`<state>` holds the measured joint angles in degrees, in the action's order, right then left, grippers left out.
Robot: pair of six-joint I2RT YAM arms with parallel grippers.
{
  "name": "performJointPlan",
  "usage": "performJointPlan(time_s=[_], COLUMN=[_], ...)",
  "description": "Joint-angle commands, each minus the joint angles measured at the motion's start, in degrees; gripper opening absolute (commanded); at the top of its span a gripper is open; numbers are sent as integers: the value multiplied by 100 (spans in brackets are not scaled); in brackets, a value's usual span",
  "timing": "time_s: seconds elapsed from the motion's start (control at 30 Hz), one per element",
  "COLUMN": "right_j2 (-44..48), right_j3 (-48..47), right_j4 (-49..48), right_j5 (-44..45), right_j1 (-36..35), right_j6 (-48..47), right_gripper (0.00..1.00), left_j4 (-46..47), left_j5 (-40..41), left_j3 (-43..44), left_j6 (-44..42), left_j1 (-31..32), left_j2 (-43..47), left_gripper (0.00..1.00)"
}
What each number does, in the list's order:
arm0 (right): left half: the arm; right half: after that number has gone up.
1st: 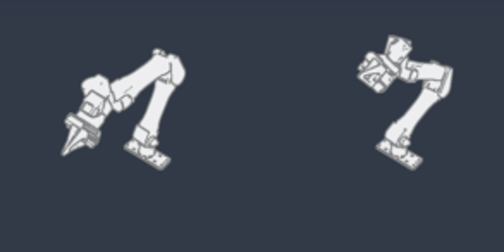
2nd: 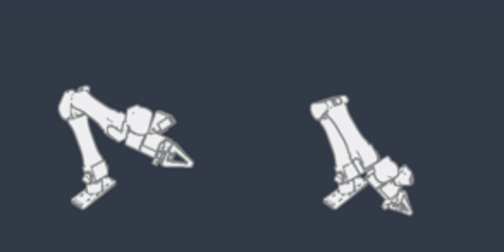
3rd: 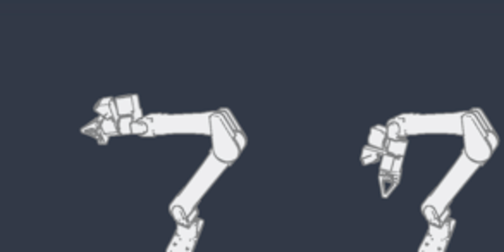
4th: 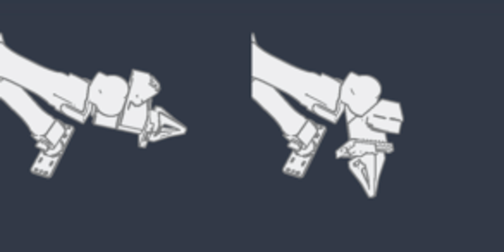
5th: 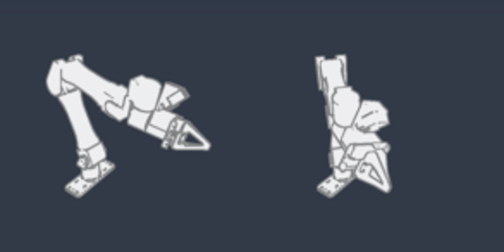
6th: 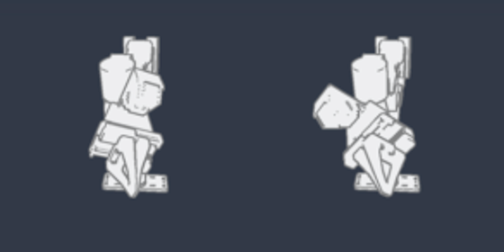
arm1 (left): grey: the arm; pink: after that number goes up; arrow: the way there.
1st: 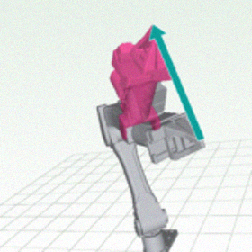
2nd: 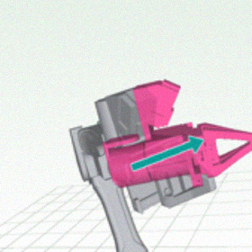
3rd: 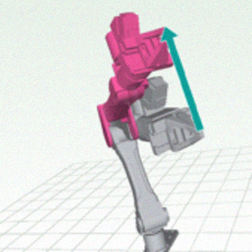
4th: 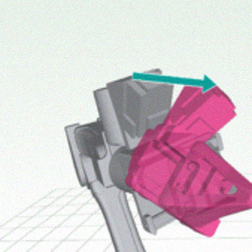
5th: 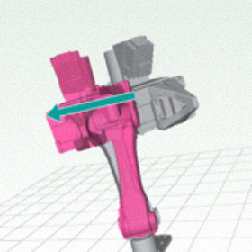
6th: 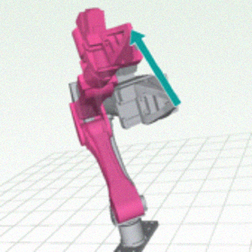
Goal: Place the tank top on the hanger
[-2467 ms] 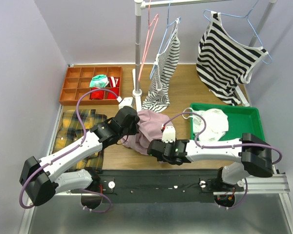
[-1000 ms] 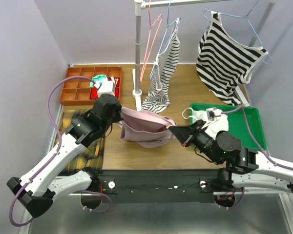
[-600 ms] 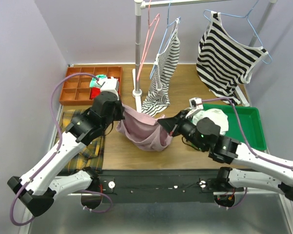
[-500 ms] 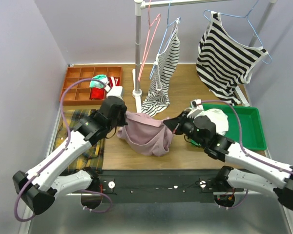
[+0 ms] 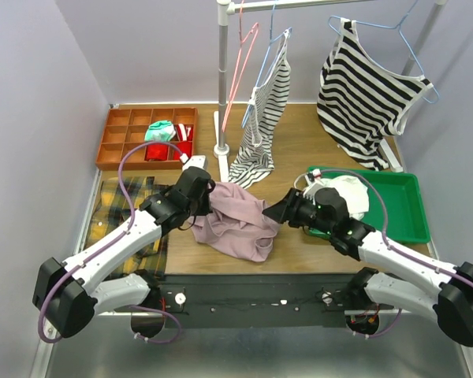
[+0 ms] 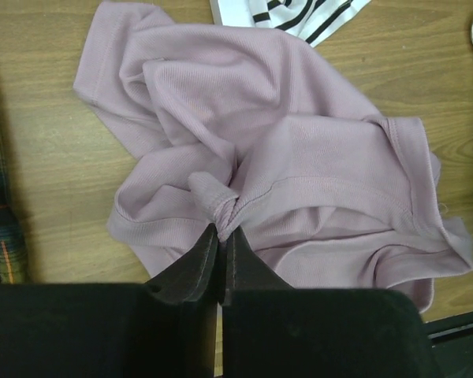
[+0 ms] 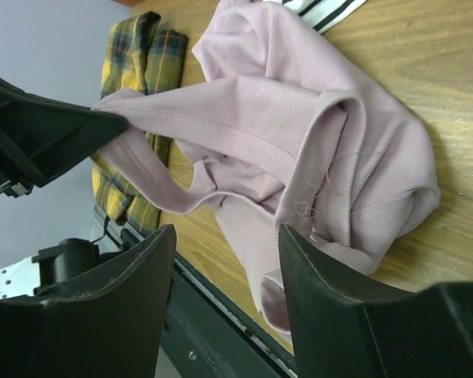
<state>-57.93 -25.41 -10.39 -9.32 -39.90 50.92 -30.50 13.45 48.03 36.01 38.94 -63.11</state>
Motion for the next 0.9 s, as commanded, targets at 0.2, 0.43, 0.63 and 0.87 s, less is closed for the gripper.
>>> performJointPlan(time_s=[0.2,0.43,0.63,0.87], right_j2=[124,-51,-148,-350], right_j3=[-1176,-1564,-1713,-1854], right_j4=[2471,2867,2797,2832], right_j5=[1257,1442,1416,1345], right_j1=[17,17,26,26], right_j6=[-872,-1084,-1136,-1198], right_gripper=[63,64,64,64], left_j4=[-491,-1063,-792,-658], left_j5=[324,466,615,254], left_j3=[760,1883,3365,5847], left_j6=[-392,-858,-1482,-2484], left_j1=[-62,-53,-79,-106], left_j2=[606,1178,645,-1351], left_gripper=[32,46,53,49])
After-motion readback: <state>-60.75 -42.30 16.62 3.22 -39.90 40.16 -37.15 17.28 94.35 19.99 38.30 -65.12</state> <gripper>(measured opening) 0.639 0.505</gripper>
